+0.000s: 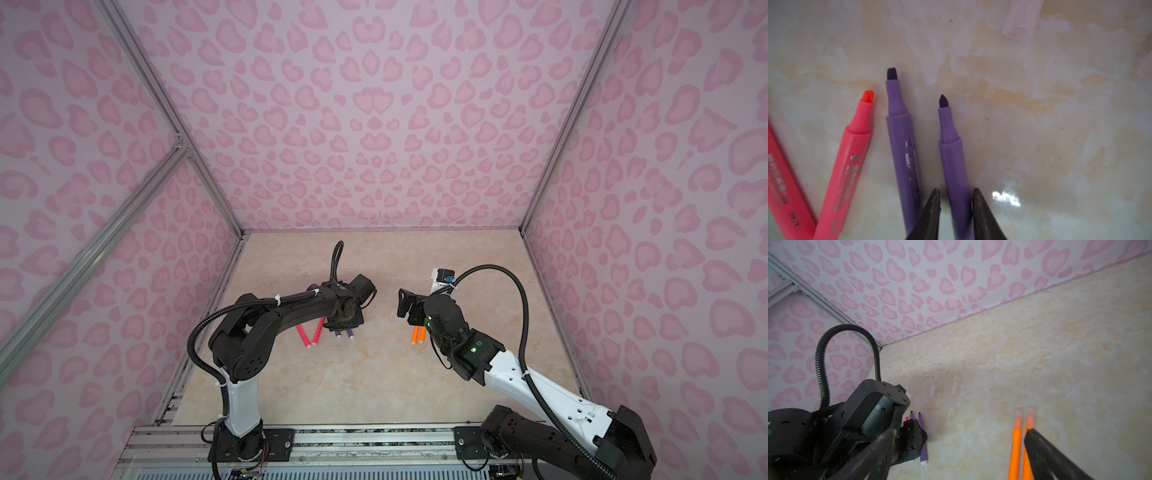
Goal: Insert the pens into the pen caps
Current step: 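Move the left gripper over the purple markers and grasp the thinner one, then lift the purple marker upright with the left gripper while the right gripper approaches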
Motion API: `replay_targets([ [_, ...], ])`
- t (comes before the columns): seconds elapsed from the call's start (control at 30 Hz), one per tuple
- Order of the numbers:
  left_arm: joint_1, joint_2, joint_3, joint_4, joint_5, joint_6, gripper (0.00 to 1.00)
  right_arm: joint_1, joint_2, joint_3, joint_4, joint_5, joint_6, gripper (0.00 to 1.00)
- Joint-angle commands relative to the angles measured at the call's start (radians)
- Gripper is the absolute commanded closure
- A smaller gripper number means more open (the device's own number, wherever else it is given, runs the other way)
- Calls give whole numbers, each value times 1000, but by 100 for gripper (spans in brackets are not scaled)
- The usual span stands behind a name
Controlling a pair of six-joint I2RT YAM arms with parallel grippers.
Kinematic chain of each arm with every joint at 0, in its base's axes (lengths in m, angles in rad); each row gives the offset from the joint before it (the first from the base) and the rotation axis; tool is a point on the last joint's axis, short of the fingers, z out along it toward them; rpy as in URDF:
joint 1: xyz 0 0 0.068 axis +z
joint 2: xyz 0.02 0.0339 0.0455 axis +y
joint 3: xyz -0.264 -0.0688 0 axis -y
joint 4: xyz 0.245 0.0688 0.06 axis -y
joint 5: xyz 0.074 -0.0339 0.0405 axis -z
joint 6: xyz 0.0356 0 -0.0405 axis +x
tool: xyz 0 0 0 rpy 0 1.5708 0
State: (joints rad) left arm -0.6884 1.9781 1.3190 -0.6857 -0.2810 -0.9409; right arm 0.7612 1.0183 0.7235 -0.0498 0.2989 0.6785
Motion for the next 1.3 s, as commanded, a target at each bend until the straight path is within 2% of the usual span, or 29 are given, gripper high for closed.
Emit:
replay_targets([
  [0.0,1,19,6,-37,2,-7,73,1,8,2,16,10,0,1],
  [0.2,1,45,20,-39,15,-5,74,2,15,4,21,2,0,1],
  [0.33,1,54,20,-46,12,-11,70,1,16,5,15,9,2,2],
  [0.5,1,53,20,-55,2,-14,70,1,12,6,11,6,2,2],
  [0.8,1,35,5,-24,29,-5,84,2,5,-2,16,9,7,2],
  [0.9,1,12,-5,-1,43,15,95,1,6,-8,24,12,17,1],
  [1.1,-7,-162,-94,138,48,87,96,0,-2,-89,125,9,140,3],
  [1.27,-61,-357,-227,396,116,219,96,0,34,-165,263,-63,253,10],
])
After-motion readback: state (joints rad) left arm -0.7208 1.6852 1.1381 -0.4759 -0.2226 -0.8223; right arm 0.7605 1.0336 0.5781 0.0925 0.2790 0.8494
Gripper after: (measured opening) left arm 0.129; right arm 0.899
